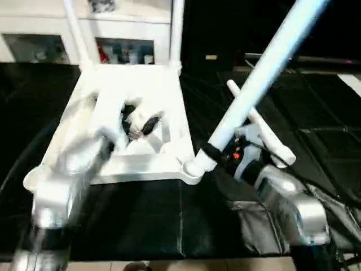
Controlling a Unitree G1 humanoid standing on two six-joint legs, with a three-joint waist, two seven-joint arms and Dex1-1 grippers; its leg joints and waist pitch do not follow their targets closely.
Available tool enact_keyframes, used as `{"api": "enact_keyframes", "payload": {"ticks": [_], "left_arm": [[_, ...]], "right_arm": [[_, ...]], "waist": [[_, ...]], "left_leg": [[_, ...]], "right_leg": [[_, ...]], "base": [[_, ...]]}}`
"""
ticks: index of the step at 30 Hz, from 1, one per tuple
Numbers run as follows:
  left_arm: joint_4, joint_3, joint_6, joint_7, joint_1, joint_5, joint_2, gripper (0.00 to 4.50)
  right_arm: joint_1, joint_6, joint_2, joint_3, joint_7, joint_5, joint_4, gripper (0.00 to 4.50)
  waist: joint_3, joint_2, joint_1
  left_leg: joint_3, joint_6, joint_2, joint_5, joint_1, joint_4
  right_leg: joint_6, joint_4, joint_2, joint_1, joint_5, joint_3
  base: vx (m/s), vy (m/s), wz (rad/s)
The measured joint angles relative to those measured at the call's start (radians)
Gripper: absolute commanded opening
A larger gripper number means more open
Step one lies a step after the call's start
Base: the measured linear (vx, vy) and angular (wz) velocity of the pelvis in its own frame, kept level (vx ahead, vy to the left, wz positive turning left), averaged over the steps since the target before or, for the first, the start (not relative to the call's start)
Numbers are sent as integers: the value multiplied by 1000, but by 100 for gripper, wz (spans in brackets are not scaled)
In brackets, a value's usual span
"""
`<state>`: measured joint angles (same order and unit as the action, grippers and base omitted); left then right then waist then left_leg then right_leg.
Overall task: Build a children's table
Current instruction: Pick table leg
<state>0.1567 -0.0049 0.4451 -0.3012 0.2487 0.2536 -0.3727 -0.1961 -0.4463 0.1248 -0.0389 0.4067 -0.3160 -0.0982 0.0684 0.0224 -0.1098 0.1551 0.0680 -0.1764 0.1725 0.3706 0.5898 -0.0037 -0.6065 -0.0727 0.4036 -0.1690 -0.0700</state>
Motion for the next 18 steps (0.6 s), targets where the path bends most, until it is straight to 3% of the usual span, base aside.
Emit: {"api": "enact_keyframes", "payload": {"ticks": [4, 9, 18], "left_arm": [[17, 31, -19, 70, -85, -31, 41, 384], [41, 50, -61, 112, -89, -43, 63, 384], [66, 24, -78, 131, -104, -84, 91, 384]], "right_arm": [[46, 40, -17, 14, -51, 18, -27, 191], [80, 47, -33, 37, -45, -18, -58, 191], [97, 87, -33, 35, -8, -42, -89, 191]], "waist": [[0, 0, 9], [0, 1, 22], [0, 1, 21]], "left_leg": [[0, 0, 0, 0, 1, 0], [0, 0, 0, 0, 2, 0], [0, -1, 0, 0, 3, -3]], "right_leg": [[0, 3, 0, 0, 0, 0], [0, 8, 0, -2, 0, 0], [1, 10, 0, -1, 0, 0]], "base": [[0, 0, 0], [0, 0, 0], [0, 0, 0]]}}
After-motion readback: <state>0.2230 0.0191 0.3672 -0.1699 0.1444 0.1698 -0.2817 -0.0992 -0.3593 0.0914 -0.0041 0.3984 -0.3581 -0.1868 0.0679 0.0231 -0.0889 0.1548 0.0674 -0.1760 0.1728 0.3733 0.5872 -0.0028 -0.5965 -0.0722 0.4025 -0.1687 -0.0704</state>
